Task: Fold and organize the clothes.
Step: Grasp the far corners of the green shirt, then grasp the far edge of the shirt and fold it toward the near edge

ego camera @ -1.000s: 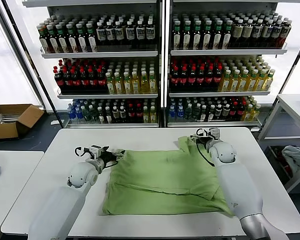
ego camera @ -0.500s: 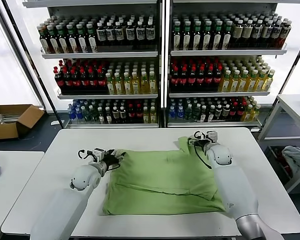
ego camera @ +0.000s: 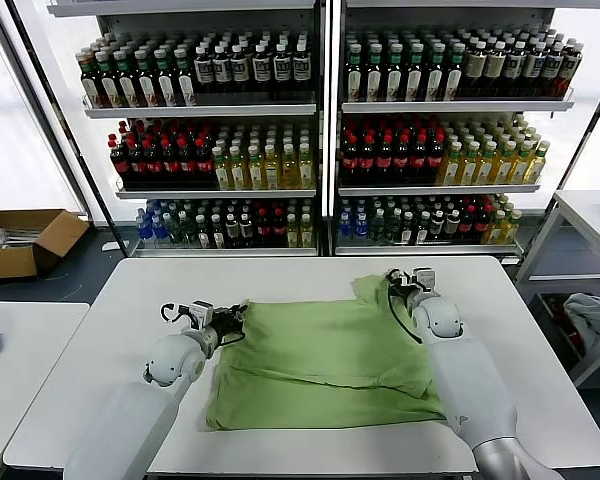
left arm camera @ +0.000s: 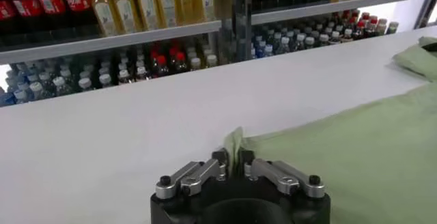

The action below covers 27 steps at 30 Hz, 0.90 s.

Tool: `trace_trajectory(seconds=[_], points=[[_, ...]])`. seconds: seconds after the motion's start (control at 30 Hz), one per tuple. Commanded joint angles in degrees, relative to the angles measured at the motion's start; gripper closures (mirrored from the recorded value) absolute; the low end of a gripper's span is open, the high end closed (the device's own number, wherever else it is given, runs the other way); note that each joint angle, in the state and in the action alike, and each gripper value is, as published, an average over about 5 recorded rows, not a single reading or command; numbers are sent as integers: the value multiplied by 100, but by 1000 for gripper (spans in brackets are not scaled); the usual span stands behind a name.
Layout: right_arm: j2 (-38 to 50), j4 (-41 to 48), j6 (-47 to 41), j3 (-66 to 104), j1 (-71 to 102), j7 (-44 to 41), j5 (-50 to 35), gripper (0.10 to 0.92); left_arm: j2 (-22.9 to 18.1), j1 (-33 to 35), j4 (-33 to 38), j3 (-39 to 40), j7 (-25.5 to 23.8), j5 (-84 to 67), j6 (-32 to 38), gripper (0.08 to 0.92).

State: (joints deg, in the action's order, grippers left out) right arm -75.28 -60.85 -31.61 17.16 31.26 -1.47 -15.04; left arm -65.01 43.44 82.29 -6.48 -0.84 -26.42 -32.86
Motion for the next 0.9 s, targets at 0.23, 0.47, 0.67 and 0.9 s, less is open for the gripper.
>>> trace_trajectory(seconds=[0.23, 0.47, 0.67, 0.9], points=[[38, -692, -55, 43, 260, 51, -40, 915, -28, 70, 95, -87, -4, 37, 285, 913], [85, -1612, -34, 298, 554, 42, -132, 918, -36, 240, 389, -216, 28, 171, 737, 913], [93, -2426, -58, 516, 879, 170, -207, 918, 43, 496, 646, -349, 67, 250, 877, 913], [46, -3639, -123, 815, 1736, 436, -217, 918, 180, 1005, 1194, -590, 18, 371, 917, 913]])
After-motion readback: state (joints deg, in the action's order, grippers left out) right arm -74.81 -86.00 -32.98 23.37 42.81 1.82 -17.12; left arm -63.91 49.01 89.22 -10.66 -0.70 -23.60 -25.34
